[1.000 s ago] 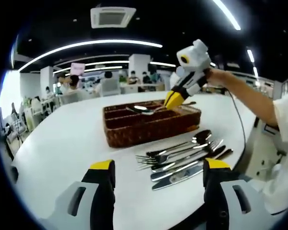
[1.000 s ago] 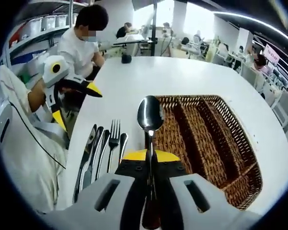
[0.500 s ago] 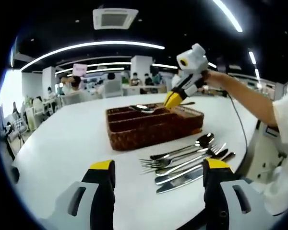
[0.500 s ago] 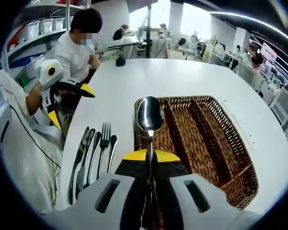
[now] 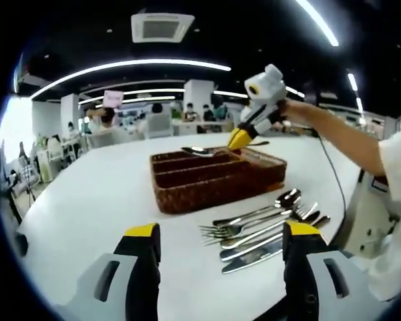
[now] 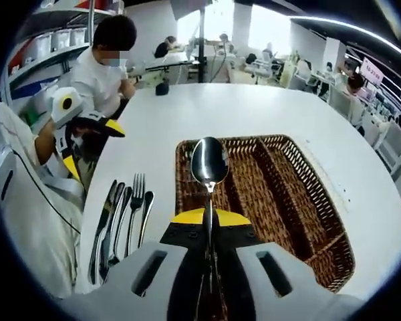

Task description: Arrange the knives, forks, and spoons in their matching storage slots by inserting each utensil handle-first until every utensil is classified and aligned in the correct compartment

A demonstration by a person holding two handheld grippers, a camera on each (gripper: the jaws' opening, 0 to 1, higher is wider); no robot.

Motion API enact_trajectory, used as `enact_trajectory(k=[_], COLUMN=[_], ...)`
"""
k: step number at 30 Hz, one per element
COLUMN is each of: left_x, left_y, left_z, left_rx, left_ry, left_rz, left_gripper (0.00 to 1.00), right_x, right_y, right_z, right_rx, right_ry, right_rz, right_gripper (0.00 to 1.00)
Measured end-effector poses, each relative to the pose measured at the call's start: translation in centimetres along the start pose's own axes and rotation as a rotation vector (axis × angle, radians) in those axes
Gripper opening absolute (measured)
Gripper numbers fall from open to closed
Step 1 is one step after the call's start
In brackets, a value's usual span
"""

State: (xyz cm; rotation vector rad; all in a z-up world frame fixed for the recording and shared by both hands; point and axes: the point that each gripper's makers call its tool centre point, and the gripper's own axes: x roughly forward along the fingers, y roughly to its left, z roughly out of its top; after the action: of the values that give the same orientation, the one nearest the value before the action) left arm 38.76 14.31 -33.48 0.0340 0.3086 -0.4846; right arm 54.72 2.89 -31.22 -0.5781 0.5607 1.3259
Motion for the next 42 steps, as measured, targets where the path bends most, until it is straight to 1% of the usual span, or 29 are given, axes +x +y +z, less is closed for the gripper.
enact_trajectory(k=[6,15,19,20,24,29,33,36,42], left_x=[0.1,0.4,0.6,0.6,0.8,1.0,1.1,1.4,1.7], left_y=[0.1,0.4,0.5,0.5,0.8,1.1,1.4,1.7,2.2], left_z=[0.0,0.7,0.6,0.6,0.6,0.4,0.2,0.0,0.3], left_rx=[-0.001,-0.015,-0.015,-0.017,-0.024,-0.027,-0.029,-0.031,-0.038], left_ry=[-0.002,-0.027,-0.022,-0.022,-0.024,-0.018,-0.012,-0.002,-0.008], left_rz=[0.000,0.004,0.003,0.003,0.006,0.009,0.014,0.013,0.016], left_gripper=[0.75,0.75,0.75,0.75,0.75,0.75,0.75,0.74,0.74], right_x=[0.0,-0.2,-0.1,-0.1,0.0,0.5,0.7,0.9,1.4], right_y=[-0.9,-2.6,-3.3,-3.4,-3.6,-4.7,-5.3,-5.4,-6.2], right_z=[0.2,0.4,0.2,0.2,0.3,0.3,0.4,0.4,0.4], right_rx=[0.007,0.026,0.035,0.025,0.033,0.039,0.042,0.040,0.038], right_ry=[-0.012,-0.020,-0.008,-0.009,-0.007,0.000,-0.008,-0.009,-0.003], right_rz=[-0.004,-0.016,-0.016,-0.021,-0.011,-0.009,-0.010,-0.007,-0.006], right_gripper=[0.02,0.02,0.02,0.02,0.02,0.02,0.02,0.02,0.02])
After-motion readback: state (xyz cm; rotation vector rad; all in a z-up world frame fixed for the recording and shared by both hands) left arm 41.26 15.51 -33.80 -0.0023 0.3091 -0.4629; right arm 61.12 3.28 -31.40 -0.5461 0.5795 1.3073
